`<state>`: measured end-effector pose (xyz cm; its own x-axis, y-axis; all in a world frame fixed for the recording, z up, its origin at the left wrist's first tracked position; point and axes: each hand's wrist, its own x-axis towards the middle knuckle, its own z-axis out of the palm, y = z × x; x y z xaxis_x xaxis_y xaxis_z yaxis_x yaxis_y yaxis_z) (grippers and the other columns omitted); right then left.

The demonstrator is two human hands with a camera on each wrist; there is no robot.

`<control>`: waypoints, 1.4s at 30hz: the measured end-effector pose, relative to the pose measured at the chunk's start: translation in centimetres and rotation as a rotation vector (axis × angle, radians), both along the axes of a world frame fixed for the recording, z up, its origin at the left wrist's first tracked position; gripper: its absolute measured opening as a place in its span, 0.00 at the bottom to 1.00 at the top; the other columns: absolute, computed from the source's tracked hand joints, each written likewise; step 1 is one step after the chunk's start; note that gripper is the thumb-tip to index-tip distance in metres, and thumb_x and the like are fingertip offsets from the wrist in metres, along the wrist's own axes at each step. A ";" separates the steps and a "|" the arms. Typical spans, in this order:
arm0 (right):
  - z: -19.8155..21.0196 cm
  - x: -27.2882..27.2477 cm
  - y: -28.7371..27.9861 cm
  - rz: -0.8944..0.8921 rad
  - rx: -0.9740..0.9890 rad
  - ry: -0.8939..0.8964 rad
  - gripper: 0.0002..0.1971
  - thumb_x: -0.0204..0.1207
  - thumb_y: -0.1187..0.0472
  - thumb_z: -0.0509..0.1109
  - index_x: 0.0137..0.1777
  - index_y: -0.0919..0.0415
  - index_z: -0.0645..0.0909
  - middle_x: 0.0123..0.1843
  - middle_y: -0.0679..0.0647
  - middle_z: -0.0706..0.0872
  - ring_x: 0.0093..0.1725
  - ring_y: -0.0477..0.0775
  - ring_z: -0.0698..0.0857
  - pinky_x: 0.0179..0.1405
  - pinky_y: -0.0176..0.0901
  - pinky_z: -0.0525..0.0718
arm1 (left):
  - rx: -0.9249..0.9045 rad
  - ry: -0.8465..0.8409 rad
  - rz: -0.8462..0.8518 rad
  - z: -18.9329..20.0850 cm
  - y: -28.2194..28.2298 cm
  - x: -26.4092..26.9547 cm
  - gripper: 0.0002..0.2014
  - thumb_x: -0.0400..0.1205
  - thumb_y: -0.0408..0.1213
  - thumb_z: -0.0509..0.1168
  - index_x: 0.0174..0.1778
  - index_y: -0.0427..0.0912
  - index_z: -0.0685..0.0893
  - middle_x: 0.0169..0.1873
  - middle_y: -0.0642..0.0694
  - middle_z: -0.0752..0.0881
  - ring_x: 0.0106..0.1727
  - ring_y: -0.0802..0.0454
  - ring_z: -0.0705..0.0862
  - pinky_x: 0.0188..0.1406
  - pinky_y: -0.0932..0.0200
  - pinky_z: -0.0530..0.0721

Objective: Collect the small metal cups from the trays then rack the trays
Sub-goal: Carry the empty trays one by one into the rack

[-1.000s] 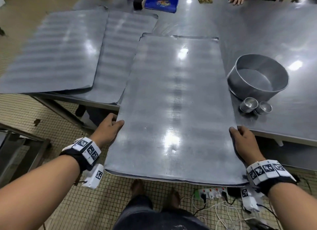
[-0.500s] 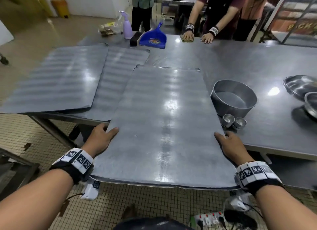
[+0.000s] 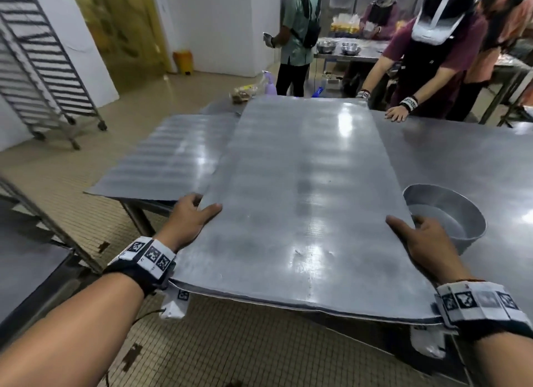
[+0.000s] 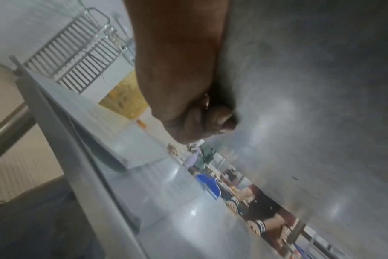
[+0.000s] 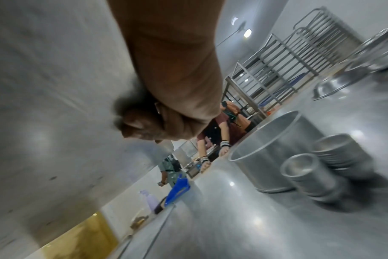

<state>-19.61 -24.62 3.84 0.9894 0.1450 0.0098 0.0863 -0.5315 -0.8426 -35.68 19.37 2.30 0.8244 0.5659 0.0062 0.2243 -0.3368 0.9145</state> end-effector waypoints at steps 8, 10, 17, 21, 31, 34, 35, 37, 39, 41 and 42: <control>5.2 4.1 10.0 0.163 0.055 -0.058 0.38 0.77 0.44 0.74 0.77 0.72 0.73 0.72 0.66 0.80 0.70 0.66 0.79 0.63 0.49 0.73 | 0.049 -0.093 0.212 6.1 5.5 -3.9 0.17 0.79 0.41 0.77 0.59 0.36 0.84 0.48 0.45 0.92 0.41 0.59 0.90 0.29 0.71 0.83; 6.7 3.7 12.7 0.208 0.103 -0.051 0.33 0.77 0.46 0.75 0.71 0.73 0.78 0.59 0.58 0.84 0.58 0.60 0.83 0.57 0.47 0.74 | 0.054 -0.113 0.253 6.9 7.3 -4.9 0.16 0.79 0.39 0.77 0.59 0.36 0.84 0.49 0.46 0.91 0.44 0.58 0.90 0.30 0.72 0.82; 8.1 6.3 22.0 0.327 0.092 -0.103 0.34 0.75 0.43 0.76 0.70 0.70 0.79 0.65 0.67 0.86 0.60 0.67 0.86 0.55 0.49 0.78 | 0.025 -0.173 0.400 8.4 12.8 -7.5 0.14 0.78 0.36 0.77 0.56 0.37 0.84 0.49 0.42 0.92 0.39 0.59 0.90 0.31 0.68 0.84; 9.1 6.6 25.9 0.414 0.111 -0.107 0.34 0.77 0.44 0.75 0.71 0.72 0.77 0.60 0.63 0.86 0.58 0.65 0.84 0.58 0.52 0.78 | 0.034 -0.188 0.484 8.9 14.7 -10.0 0.18 0.77 0.38 0.78 0.59 0.35 0.83 0.48 0.41 0.92 0.42 0.52 0.91 0.34 0.63 0.86; 11.6 9.6 32.0 0.637 0.060 -0.219 0.18 0.76 0.44 0.76 0.49 0.61 0.84 0.44 0.57 0.87 0.38 0.48 0.83 0.45 0.48 0.74 | 0.039 -0.230 0.715 10.6 12.3 -13.1 0.10 0.79 0.32 0.75 0.51 0.37 0.81 0.41 0.48 0.87 0.30 0.67 0.87 0.25 0.73 0.80; 12.5 11.0 33.0 0.717 0.070 -0.213 0.22 0.76 0.45 0.75 0.52 0.67 0.83 0.46 0.60 0.86 0.41 0.55 0.83 0.49 0.47 0.73 | 0.101 -0.218 0.794 11.1 10.5 -13.7 0.16 0.79 0.38 0.77 0.56 0.36 0.80 0.43 0.49 0.88 0.35 0.63 0.88 0.26 0.72 0.80; 12.5 11.6 33.5 0.742 0.081 -0.221 0.26 0.75 0.44 0.76 0.56 0.70 0.84 0.50 0.63 0.88 0.47 0.59 0.85 0.51 0.48 0.76 | 0.113 -0.211 0.819 11.3 9.8 -14.1 0.17 0.78 0.40 0.77 0.56 0.36 0.81 0.45 0.48 0.89 0.40 0.57 0.89 0.29 0.70 0.81; 12.5 12.0 34.3 0.793 0.099 -0.237 0.32 0.75 0.43 0.76 0.64 0.74 0.82 0.59 0.67 0.88 0.55 0.62 0.85 0.55 0.49 0.77 | 0.121 -0.211 0.865 11.3 8.5 -14.9 0.19 0.78 0.41 0.78 0.58 0.37 0.81 0.47 0.48 0.90 0.44 0.51 0.90 0.31 0.68 0.83; 12.8 11.8 35.0 0.839 0.117 -0.194 0.33 0.76 0.46 0.76 0.67 0.77 0.79 0.57 0.66 0.86 0.55 0.62 0.84 0.56 0.47 0.75 | 0.141 -0.206 0.924 11.3 7.0 -15.8 0.20 0.78 0.42 0.78 0.60 0.37 0.81 0.48 0.48 0.90 0.44 0.53 0.89 0.32 0.65 0.83; 13.2 10.7 35.6 0.895 0.134 -0.166 0.29 0.78 0.49 0.76 0.65 0.77 0.80 0.51 0.60 0.85 0.49 0.58 0.82 0.54 0.45 0.73 | 0.169 -0.194 0.988 11.3 5.3 -17.1 0.20 0.77 0.42 0.78 0.59 0.36 0.82 0.48 0.48 0.90 0.44 0.53 0.90 0.34 0.63 0.84; 13.2 10.3 36.2 0.926 0.140 -0.165 0.29 0.77 0.47 0.76 0.64 0.75 0.81 0.50 0.60 0.86 0.49 0.58 0.83 0.52 0.45 0.74 | 0.175 -0.198 1.009 11.1 4.7 -18.0 0.20 0.77 0.42 0.78 0.59 0.36 0.82 0.48 0.48 0.90 0.45 0.53 0.90 0.34 0.63 0.84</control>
